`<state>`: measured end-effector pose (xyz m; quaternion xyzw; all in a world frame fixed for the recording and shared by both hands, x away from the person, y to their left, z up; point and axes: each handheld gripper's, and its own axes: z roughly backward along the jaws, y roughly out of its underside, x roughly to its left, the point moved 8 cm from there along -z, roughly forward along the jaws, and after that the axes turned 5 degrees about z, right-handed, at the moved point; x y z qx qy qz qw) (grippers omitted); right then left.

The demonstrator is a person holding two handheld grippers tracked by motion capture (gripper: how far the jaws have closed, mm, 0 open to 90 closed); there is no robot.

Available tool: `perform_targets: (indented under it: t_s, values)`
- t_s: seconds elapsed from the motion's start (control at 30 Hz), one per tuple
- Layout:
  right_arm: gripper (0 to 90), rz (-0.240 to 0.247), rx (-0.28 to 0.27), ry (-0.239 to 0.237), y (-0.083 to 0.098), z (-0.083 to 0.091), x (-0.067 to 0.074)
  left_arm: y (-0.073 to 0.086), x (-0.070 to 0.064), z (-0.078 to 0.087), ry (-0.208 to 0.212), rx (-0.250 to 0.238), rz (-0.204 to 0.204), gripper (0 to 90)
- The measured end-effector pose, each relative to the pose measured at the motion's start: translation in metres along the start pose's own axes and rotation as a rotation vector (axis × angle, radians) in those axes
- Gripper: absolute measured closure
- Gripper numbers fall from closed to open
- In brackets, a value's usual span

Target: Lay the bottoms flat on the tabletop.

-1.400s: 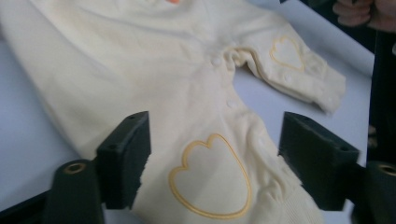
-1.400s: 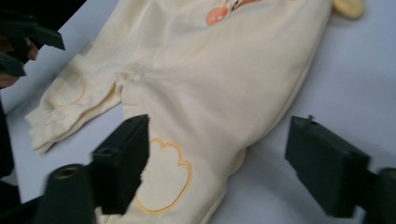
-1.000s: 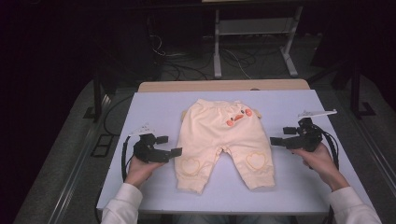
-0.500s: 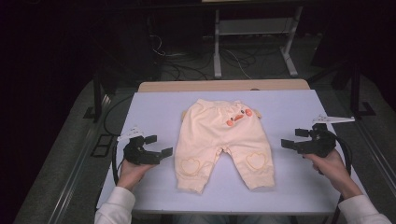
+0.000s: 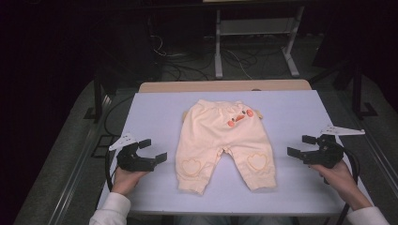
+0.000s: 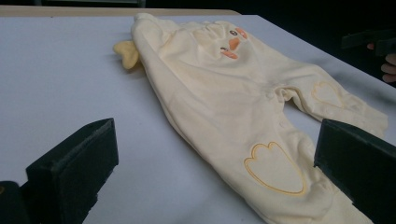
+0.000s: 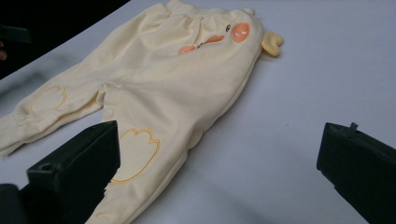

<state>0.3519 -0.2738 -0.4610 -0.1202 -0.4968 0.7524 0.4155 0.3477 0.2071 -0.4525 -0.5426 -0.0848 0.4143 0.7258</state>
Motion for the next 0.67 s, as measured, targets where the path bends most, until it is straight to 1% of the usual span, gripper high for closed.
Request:
perform_targets:
  t_s: [0.17,0.23,0.37,0.43,0.53,0.67]
  values:
    - [0.0,0.018,0.014,-0.001,0.009,0.001,0.005,0.006,-0.001,0.003,-0.003,-0.002,-0.01,0.0]
    - [0.0,0.024,0.011,0.004,0.012,0.002,0.006,0.009,-0.001,0.003,-0.005,0.0,-0.016,0.0]
    - [0.0,0.034,0.015,0.012,0.017,0.003,0.008,0.016,-0.003,0.001,0.001,0.007,-0.015,0.0]
    - [0.0,0.039,0.025,0.014,0.02,0.002,0.009,0.019,-0.004,0.001,-0.002,0.013,-0.025,0.0]
    - [0.0,0.049,0.027,0.022,0.023,0.003,0.009,0.022,-0.006,0.001,-0.009,0.028,-0.045,0.0]
    - [0.0,0.048,0.023,0.028,0.024,0.004,0.008,0.023,-0.007,0.001,-0.011,0.031,-0.05,0.0]
